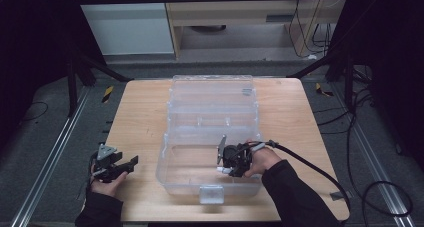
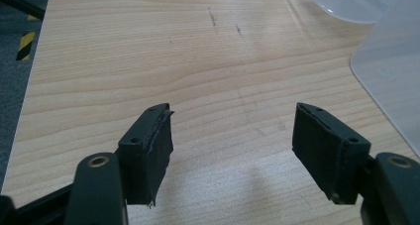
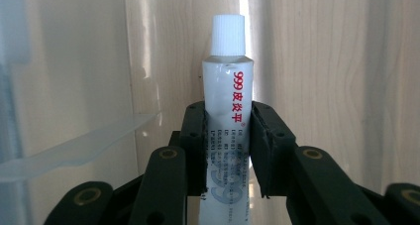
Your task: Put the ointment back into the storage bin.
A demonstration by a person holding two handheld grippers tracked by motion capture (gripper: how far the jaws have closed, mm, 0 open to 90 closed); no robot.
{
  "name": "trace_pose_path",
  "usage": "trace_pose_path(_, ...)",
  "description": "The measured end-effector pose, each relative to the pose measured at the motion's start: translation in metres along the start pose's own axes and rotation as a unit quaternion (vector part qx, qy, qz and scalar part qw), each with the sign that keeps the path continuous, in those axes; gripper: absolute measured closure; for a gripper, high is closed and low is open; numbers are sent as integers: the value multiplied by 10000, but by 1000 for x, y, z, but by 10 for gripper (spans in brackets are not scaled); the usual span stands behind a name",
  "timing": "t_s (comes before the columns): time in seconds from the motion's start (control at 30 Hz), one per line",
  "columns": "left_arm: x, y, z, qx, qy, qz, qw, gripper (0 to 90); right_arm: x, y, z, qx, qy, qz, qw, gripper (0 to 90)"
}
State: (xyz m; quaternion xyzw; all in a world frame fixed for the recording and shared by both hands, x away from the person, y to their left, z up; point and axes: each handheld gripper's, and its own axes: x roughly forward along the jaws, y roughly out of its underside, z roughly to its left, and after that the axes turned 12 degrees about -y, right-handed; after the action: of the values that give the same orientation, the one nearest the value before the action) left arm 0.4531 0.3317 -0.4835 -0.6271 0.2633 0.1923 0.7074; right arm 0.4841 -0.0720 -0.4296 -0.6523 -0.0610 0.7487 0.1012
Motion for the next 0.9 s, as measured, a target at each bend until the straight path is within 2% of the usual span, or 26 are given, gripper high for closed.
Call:
trace_pose_path(0.13, 0, 0, 0, -19, -5, -6, 10000, 314, 7, 1, -3, -18, -14, 105, 9999, 695)
trace_pose_path(0.27, 0, 0, 0, -1, -7, 7, 10000, 314, 11, 3, -3, 67, -36, 153, 9999, 694)
trace_pose_path(0.57, 1, 0, 0, -11, 4, 11, 10000, 313, 18, 4, -5, 40, -44, 284, 9996, 690)
trace_pose_path(0.9, 1, 0, 0, 0, 10, 19, 10000, 313, 16, 5, -5, 89, -31, 323, 9994, 677)
